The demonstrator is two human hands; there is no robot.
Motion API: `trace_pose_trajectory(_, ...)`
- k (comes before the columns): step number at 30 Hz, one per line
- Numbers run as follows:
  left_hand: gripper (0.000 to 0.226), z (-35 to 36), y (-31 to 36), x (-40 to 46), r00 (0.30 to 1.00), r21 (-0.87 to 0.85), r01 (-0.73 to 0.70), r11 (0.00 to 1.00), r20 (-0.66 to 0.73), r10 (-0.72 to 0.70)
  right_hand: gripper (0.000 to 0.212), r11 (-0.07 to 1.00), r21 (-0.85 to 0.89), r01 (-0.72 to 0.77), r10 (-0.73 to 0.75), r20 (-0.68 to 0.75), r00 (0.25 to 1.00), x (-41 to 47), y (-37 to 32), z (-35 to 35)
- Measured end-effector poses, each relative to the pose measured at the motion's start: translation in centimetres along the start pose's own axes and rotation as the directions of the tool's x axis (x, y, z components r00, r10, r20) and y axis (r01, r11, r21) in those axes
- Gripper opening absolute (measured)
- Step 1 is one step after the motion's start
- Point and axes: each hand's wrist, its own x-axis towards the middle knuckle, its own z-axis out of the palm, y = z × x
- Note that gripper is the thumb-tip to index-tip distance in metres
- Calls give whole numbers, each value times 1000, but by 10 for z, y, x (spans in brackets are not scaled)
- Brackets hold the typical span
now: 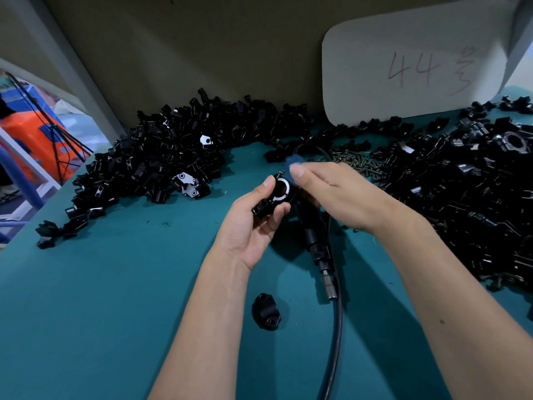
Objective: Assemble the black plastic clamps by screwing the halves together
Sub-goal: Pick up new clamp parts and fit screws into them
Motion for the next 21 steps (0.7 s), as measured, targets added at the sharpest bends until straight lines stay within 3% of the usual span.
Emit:
trace_pose_trajectory(2,16,-1,0,0,1000,-7,-6,1000,2,6,46,999,-13,49,-48,11,999,0,-2,2)
trace_pose_trajectory(6,17,0,0,-1,1000,-2,-15,1000,27,15,63,999,48,-5,8,-67,998,0,-4,5)
trace_pose_trajectory(9,17,-1,0,0,1000,-20,-16,1000,9,16,55,983,177,-42,35,44,998,-1,3,2)
trace_pose_trajectory(11,17,-1,0,0,1000,-4,-16,1000,11,16,49,989,145,-32,23,66,998,-1,4,1)
trace_pose_trajectory(17,18,0,-1,-1,999,6,-34,999,39,33,57,1000,26,4,-3,-26,1000,-1,2,1)
trace_pose_trajectory(21,17,0,-3,-2,997,21,-40,999,70,38,60,994,90,63,-55,-98,994,-1,-3,4)
